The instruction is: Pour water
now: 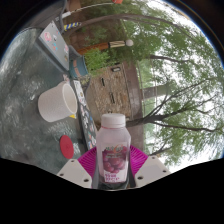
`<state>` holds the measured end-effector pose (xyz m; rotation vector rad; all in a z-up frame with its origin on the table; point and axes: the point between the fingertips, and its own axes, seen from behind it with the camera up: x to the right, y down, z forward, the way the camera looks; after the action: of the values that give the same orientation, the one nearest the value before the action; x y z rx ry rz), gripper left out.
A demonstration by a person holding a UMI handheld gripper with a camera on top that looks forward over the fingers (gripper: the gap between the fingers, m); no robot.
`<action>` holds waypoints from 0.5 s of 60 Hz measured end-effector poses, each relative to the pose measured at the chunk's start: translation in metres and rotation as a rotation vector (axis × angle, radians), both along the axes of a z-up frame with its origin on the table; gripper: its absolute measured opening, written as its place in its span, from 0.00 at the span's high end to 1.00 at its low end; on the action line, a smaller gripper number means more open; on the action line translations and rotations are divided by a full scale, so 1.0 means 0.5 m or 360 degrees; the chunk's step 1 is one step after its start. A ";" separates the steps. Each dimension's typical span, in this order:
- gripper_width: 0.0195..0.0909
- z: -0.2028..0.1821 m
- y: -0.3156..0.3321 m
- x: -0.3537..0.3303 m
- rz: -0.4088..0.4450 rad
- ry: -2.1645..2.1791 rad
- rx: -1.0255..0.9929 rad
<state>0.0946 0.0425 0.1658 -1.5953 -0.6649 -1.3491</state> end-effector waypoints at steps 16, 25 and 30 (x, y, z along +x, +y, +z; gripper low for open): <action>0.67 0.090 0.160 -0.060 0.0078 -0.1371 -0.0456; 0.67 0.065 0.197 -0.105 0.0155 -0.1689 -0.0557; 0.67 0.065 0.226 -0.125 0.0269 -0.1815 -0.0632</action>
<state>0.0322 0.1555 0.1984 -0.8641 -1.7765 -2.0332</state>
